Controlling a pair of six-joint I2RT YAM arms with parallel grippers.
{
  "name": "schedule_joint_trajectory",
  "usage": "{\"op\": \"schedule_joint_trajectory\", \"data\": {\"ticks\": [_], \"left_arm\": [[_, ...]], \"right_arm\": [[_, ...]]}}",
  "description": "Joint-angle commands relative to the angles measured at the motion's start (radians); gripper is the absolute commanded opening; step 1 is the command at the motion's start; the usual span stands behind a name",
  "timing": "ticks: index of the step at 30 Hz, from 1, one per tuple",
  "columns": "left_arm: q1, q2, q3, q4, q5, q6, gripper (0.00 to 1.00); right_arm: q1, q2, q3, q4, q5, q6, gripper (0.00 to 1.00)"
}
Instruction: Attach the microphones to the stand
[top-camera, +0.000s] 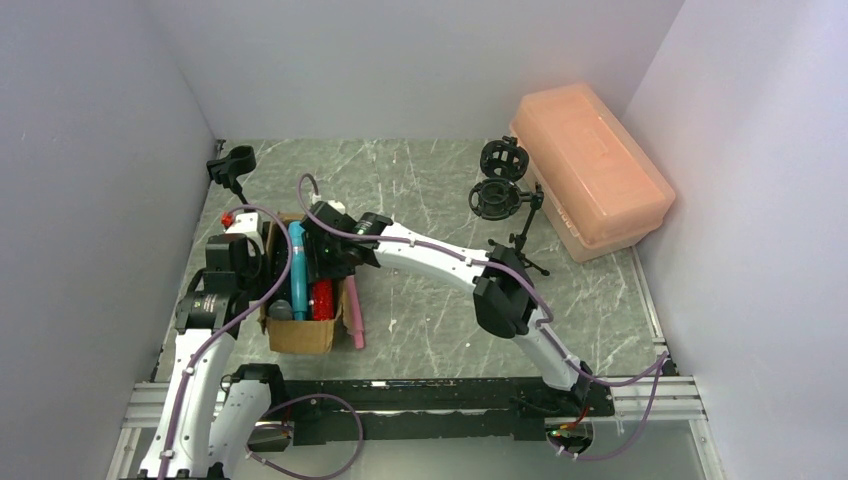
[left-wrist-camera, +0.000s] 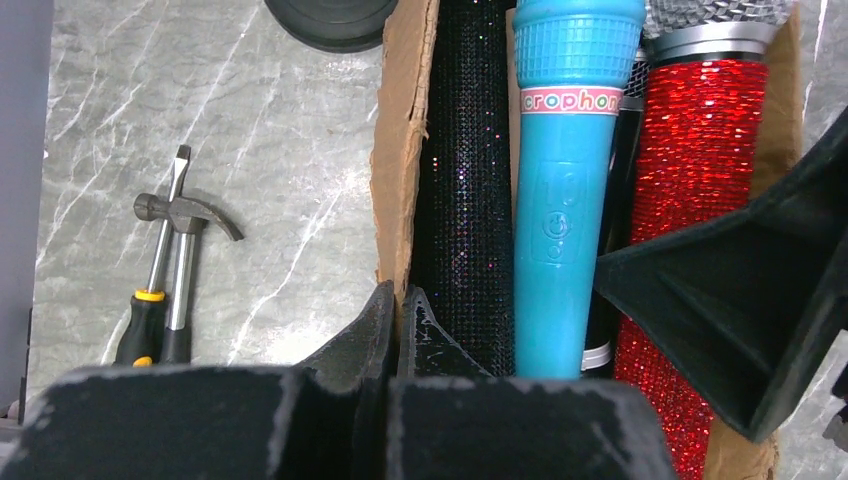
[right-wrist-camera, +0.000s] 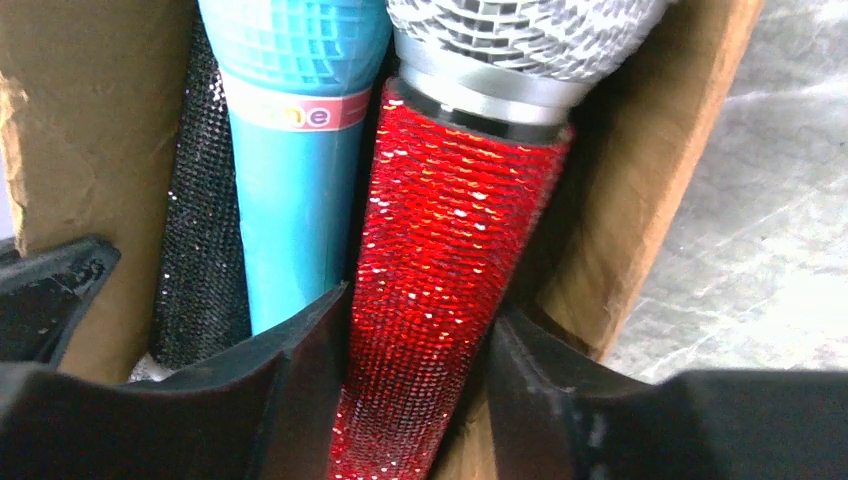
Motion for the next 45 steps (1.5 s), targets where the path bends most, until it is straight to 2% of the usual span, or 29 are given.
{"op": "schedule_joint_trajectory", "data": {"ticks": [1, 3, 6, 11, 18, 24, 32, 36, 40, 45], "left_arm": [[0.0, -0.02, 0.029, 0.099, 0.01, 0.005, 0.0], [0.0, -0.016, 0.031, 0.098, -0.005, 0.017, 0.0], [0.0, -0.016, 0.028, 0.102, -0.035, 0.032, 0.0], [0.0, -0.015, 0.021, 0.099, -0.058, 0.043, 0.0], [0.0, -0.011, 0.028, 0.087, -0.05, 0.04, 0.0], [0.0, -0.01, 0.031, 0.086, -0.037, 0.037, 0.0], [0.0, -0.016, 0.034, 0.08, -0.031, 0.04, 0.0], [0.0, -0.025, 0.034, 0.082, -0.008, 0.043, 0.0], [0.0, -0.028, 0.034, 0.086, -0.006, 0.046, 0.0], [0.0, -0.017, 0.046, 0.075, -0.006, 0.048, 0.0]], "right_arm": [[0.001, -0.048, -0.01, 0.082, -0.055, -0.002, 0.45], [-0.005, -0.106, -0.043, 0.118, -0.046, -0.006, 0.35], [-0.019, -0.193, -0.071, 0.153, -0.055, -0.009, 0.27], [-0.059, -0.366, -0.235, 0.283, -0.118, 0.008, 0.24], [-0.148, -0.489, -0.469, 0.253, -0.119, -0.008, 0.2], [-0.214, -0.463, -0.698, 0.305, -0.137, -0.021, 0.19], [-0.212, -0.321, -0.698, 0.322, -0.158, 0.015, 0.2], [-0.204, -0.261, -0.66, 0.322, -0.188, 0.041, 0.27], [-0.192, -0.217, -0.614, 0.32, -0.225, 0.057, 0.51], [-0.19, -0.223, -0.59, 0.337, -0.264, 0.077, 0.68]]}}
